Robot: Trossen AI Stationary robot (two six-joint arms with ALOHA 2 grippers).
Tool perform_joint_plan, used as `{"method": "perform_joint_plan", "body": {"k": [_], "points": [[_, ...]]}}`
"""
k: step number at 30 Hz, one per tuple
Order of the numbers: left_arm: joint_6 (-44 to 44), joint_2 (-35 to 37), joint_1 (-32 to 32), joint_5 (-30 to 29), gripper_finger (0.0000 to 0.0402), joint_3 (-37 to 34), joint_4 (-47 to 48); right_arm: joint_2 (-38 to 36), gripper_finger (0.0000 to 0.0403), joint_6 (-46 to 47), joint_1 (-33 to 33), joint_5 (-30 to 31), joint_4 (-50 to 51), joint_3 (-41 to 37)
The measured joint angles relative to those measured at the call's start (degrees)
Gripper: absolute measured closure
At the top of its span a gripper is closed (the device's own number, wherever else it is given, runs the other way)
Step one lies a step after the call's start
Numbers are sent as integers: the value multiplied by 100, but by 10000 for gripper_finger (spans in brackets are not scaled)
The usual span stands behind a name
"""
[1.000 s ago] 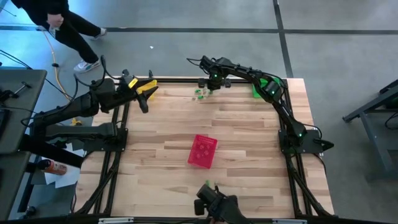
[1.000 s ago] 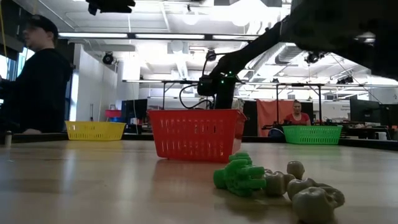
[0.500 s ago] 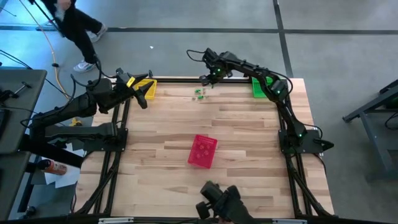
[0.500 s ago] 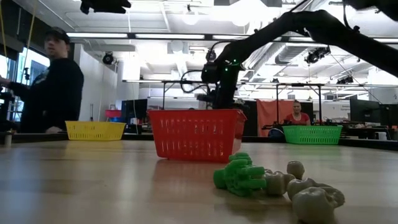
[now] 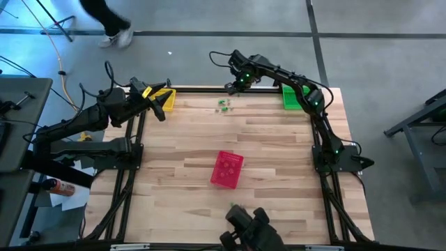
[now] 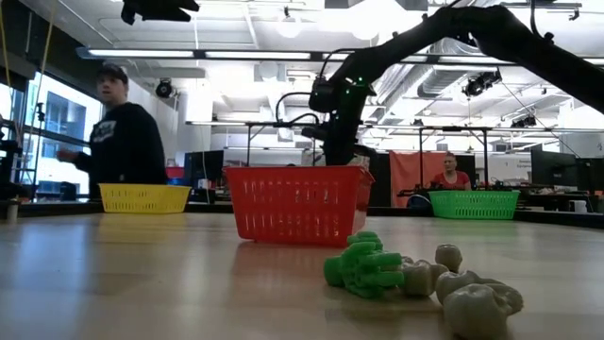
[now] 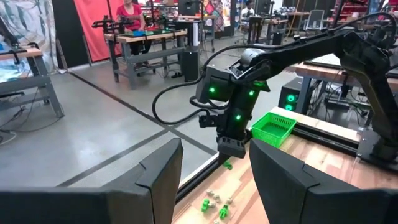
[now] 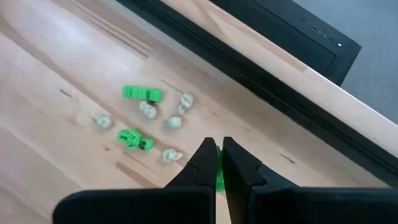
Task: Sort Halloween decoration
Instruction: Put the green skeleton toy into the yellow bin
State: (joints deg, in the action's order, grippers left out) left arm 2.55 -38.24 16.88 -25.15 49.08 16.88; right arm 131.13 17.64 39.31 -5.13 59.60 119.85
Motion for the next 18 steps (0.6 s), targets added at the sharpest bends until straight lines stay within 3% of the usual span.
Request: {"method": "perform_joint_plan", "body": {"k": [18], "points": [[28,0,0,4,225,0,2,-201,402,-394,-287,49,267,-87]]}}
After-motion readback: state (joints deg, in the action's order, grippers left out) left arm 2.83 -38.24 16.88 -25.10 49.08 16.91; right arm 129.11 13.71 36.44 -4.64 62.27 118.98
